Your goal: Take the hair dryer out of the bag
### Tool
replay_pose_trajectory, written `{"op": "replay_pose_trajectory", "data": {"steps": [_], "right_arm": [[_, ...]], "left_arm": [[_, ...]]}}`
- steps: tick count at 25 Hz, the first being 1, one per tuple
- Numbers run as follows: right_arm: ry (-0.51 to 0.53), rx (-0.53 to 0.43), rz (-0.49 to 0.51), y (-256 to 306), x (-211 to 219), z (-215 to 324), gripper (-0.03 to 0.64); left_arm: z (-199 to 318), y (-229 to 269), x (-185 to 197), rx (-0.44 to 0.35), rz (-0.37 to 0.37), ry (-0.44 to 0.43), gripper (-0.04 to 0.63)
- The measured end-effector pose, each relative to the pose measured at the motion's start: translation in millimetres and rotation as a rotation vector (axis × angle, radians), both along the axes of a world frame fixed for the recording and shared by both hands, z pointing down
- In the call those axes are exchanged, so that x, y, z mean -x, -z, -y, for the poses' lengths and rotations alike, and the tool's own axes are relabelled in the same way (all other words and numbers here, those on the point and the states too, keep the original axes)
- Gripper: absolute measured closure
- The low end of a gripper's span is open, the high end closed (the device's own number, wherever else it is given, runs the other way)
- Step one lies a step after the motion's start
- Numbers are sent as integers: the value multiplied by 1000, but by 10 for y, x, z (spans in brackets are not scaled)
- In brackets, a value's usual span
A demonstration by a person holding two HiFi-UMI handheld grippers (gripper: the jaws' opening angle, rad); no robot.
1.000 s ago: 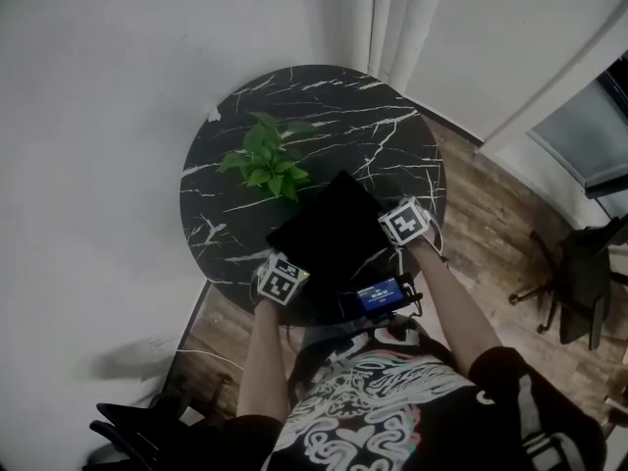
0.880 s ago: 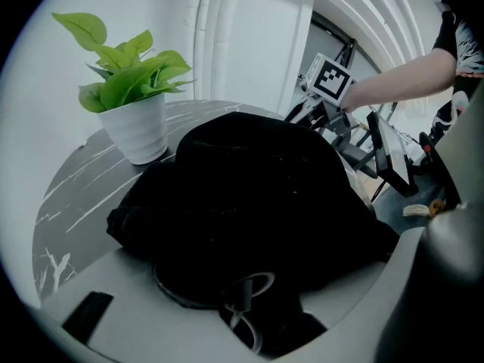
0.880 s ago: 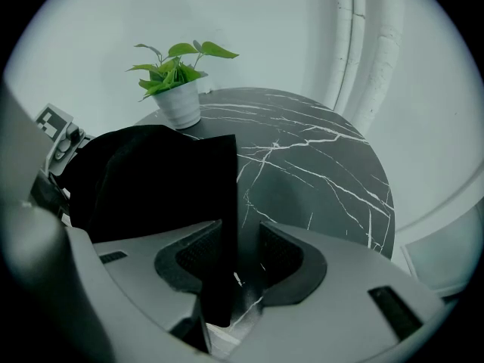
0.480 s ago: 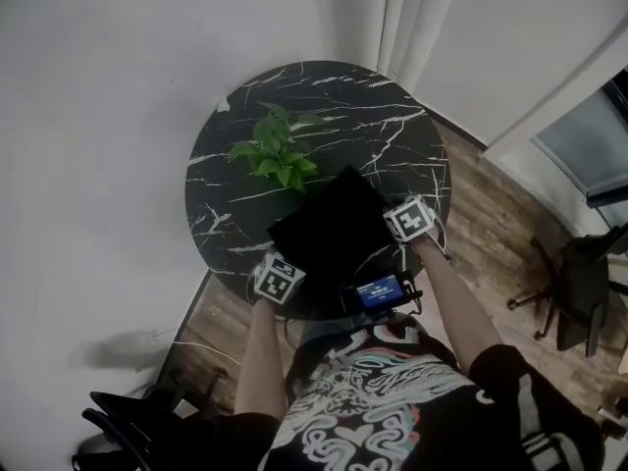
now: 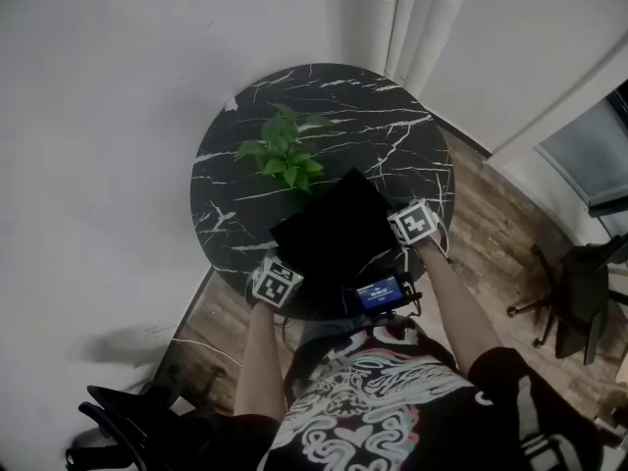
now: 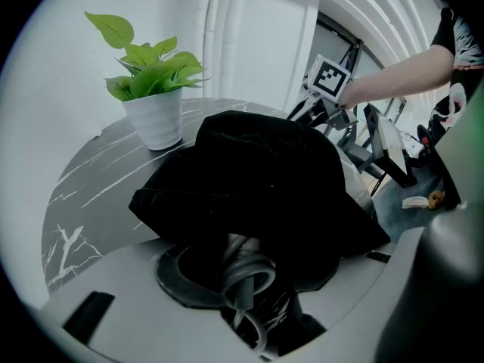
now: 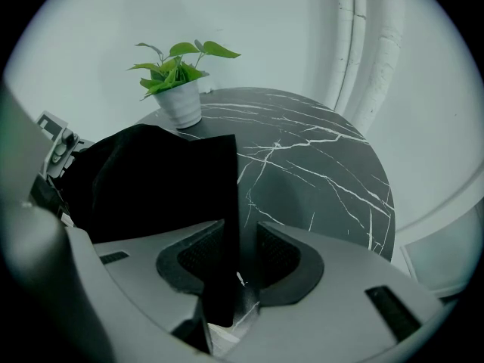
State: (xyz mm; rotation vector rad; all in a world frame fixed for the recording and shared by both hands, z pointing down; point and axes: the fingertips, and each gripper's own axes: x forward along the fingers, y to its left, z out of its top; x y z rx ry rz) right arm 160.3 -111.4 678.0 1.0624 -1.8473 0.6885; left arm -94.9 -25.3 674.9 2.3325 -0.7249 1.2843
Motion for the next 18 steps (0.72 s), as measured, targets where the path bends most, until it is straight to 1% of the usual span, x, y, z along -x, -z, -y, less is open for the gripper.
{"op": "replay_pose_trajectory", "data": {"steps": [5, 10, 14, 18], "right_arm": [[-5, -1, 4, -1, -5, -14, 486], [3, -5, 6, 23, -6, 3, 486], [7, 49, 92, -27, 131, -96, 486], [6, 21, 55, -17, 61, -54, 486]], "left_arm": [[-31, 11, 45, 8, 14, 1, 387], [-59, 15, 116, 11, 22, 20, 387], [-85, 17, 163, 12, 24, 33, 387], [-99, 24, 210, 16, 33, 38, 387]]}}
